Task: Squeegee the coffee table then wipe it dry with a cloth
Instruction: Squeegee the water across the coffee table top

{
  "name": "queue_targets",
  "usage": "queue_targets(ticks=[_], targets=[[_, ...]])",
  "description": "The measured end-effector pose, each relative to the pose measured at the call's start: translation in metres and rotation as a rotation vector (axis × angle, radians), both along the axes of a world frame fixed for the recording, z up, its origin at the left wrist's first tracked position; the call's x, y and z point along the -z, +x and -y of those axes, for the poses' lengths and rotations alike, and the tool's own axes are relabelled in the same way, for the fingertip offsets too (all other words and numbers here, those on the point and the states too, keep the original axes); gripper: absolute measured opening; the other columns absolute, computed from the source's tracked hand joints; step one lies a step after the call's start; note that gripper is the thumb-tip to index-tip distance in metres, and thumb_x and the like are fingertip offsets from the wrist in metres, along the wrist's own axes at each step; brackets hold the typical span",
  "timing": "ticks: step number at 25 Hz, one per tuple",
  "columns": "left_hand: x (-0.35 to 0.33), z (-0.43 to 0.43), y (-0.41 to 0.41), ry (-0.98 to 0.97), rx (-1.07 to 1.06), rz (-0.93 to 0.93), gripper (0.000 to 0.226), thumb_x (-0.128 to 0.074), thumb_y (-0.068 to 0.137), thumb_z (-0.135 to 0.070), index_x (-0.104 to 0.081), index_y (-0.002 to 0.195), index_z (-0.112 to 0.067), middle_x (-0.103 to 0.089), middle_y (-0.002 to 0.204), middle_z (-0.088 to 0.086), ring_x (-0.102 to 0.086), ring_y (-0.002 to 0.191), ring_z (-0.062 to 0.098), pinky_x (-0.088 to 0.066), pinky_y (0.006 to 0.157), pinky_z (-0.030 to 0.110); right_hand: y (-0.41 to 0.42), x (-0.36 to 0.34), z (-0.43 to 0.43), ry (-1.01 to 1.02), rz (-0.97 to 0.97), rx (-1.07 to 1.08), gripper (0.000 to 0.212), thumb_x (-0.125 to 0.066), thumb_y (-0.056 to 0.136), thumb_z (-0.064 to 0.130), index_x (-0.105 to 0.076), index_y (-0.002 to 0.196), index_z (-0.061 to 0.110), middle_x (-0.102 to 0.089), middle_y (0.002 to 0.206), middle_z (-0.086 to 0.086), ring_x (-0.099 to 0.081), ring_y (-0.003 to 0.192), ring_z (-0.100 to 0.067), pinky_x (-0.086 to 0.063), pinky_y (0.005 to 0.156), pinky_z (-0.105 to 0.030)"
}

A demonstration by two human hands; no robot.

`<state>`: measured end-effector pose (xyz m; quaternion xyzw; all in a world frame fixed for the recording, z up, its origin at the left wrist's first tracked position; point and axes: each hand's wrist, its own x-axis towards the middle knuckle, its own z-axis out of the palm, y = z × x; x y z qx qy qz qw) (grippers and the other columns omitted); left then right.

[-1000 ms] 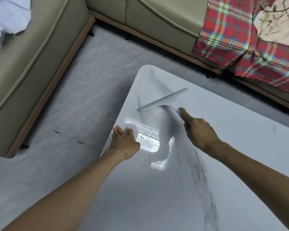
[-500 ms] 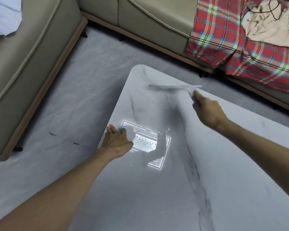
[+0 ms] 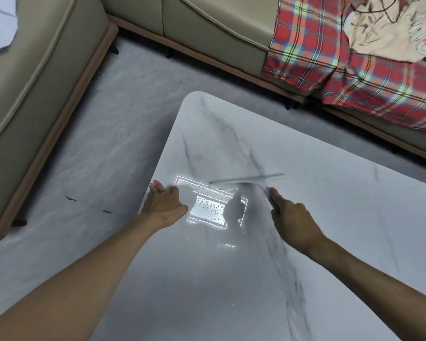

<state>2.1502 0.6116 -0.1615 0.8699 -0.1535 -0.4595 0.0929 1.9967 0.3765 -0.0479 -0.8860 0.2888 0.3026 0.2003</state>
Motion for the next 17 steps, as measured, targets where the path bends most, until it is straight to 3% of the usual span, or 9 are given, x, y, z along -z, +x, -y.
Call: queue_targets(ticks=[2,6,10,14,17], targets=[[-0.003,0.000,0.002,-0.005,0.008,-0.010,0.055,-0.048,0.086,-0.032,-0.036,0.133,-0.006,0.006,0.158,0.031,0.007,0.148,0.041,-0.022,0.115,0.046,0.013,-0.013,0.002,0.017,-0.004,-0.029,0.035,-0.040,0.096,0.013,-0.043,0.130,0.019,-0.066,0.091,-0.015,-0.057,0.091,-0.045,-0.042,0.069,-0.037],[-0.006,-0.004,0.002,-0.007,0.006,-0.023,0.045,-0.049,0.084,-0.028,-0.042,0.123,-0.009,0.005,0.158,0.030,0.005,0.150,0.038,-0.027,0.111,0.045,0.118,0.002,0.014,-0.100,0.203,-0.019,0.037,-0.041,0.098,0.013,-0.040,0.134,0.008,-0.062,0.117,-0.028,-0.056,0.105,-0.049,-0.044,0.084,-0.044],[-0.004,0.000,0.001,0.008,0.001,-0.030,0.043,-0.048,0.083,-0.025,-0.042,0.121,-0.008,0.006,0.158,0.031,0.006,0.149,0.038,-0.026,0.112,0.046,0.193,0.036,-0.013,-0.034,0.222,0.039,0.041,-0.037,0.098,0.018,-0.038,0.139,0.016,-0.058,0.124,-0.023,-0.056,0.107,-0.044,-0.049,0.084,-0.045],[-0.004,-0.002,0.000,0.023,0.003,-0.046,0.042,-0.047,0.082,-0.022,-0.039,0.120,-0.005,0.006,0.158,0.031,0.006,0.149,0.039,-0.027,0.110,0.046,0.146,0.050,-0.036,-0.079,0.207,-0.098,0.054,-0.037,0.097,0.015,-0.026,0.148,0.027,-0.061,0.115,-0.022,-0.056,0.100,-0.043,-0.036,0.070,-0.036],[-0.005,-0.011,-0.003,-0.013,-0.033,0.019,0.038,-0.048,0.082,-0.015,-0.042,0.119,-0.006,-0.013,0.158,0.026,-0.015,0.148,0.036,-0.034,0.107,0.042,0.072,0.039,-0.033,-0.026,0.162,-0.191,0.060,-0.038,0.097,0.018,-0.020,0.150,0.038,-0.064,0.107,-0.019,-0.060,0.093,-0.042,-0.045,0.070,-0.039]])
